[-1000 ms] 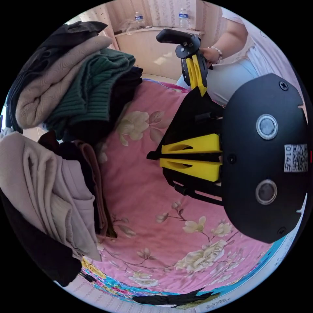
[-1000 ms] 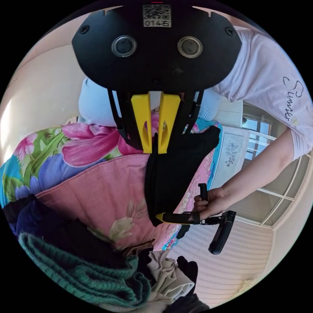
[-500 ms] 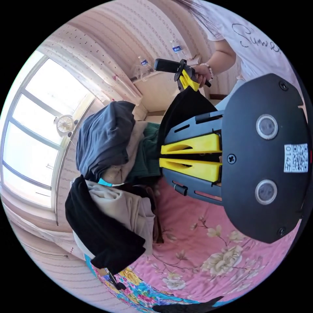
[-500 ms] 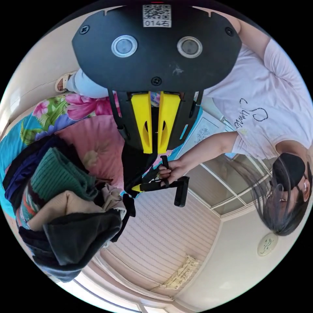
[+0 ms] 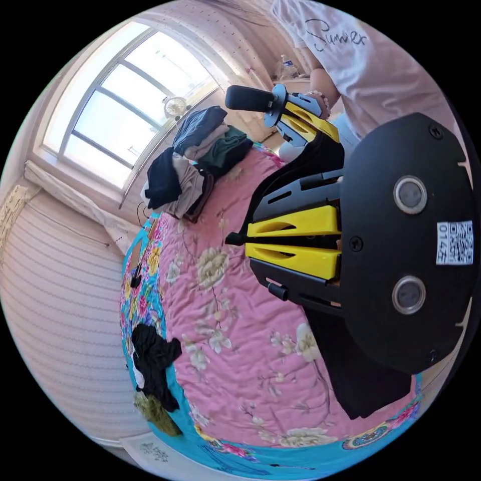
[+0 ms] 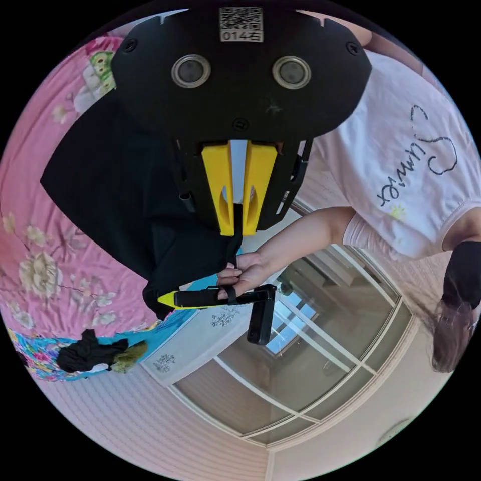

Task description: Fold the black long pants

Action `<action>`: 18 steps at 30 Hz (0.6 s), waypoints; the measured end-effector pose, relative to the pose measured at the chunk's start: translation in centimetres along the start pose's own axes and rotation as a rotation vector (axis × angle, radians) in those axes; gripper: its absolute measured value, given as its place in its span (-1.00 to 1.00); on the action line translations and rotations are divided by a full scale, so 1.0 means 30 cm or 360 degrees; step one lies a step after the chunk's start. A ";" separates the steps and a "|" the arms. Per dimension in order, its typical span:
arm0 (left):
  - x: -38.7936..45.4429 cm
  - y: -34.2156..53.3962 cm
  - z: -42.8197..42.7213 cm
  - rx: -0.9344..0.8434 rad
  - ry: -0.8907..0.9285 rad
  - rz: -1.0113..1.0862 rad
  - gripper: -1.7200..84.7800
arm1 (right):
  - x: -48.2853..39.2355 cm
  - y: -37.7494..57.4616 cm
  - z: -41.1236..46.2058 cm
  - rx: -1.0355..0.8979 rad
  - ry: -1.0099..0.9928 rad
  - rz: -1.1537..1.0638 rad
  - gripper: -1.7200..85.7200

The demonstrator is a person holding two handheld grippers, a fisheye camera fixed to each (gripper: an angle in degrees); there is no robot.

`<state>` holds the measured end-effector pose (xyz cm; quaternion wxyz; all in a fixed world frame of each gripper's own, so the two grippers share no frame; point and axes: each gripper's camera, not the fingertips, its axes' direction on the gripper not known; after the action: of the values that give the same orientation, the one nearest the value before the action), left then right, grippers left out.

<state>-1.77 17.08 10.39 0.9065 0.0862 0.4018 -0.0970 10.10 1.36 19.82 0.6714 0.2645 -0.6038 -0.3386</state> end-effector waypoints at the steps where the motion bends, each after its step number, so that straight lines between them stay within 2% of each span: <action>1: -0.076 0.042 -0.079 0.0026 -0.0054 -0.0050 -0.97 | -0.019 -0.069 0.127 -0.0072 0.0008 -0.0060 -0.92; 5: -0.351 0.179 -0.347 0.0118 -0.0174 -0.0269 -0.97 | -0.099 -0.318 0.615 -0.0452 0.0060 -0.0341 -0.91; 9: -0.539 0.286 -0.542 0.0155 -0.0314 -0.0354 -0.96 | -0.146 -0.514 1.044 -0.0690 0.0045 -0.0451 -0.90; 12: -0.706 0.384 -0.647 -0.0016 -0.0566 -0.0431 -0.95 | -0.162 -0.634 1.424 -0.0889 0.0238 -0.0457 -0.86; 14: -0.832 0.507 -0.733 -0.0064 -0.0782 -0.0637 -0.96 | -0.140 -0.671 1.681 -0.1046 0.0418 -0.0436 -0.83; 16: -0.886 0.604 -0.798 -0.0075 -0.0885 -0.0759 -0.97 | -0.102 -0.668 1.793 -0.1117 0.0407 -0.0361 -0.82; 18: -0.906 0.703 -0.861 0.0000 -0.0867 -0.0843 -0.98 | -0.068 -0.650 1.831 -0.1102 0.0257 -0.0279 -0.82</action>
<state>-32.89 46.41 15.20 0.9236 -0.0497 0.1544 -0.3472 -46.99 -6.40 10.82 0.7351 0.0982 -0.3737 -0.5571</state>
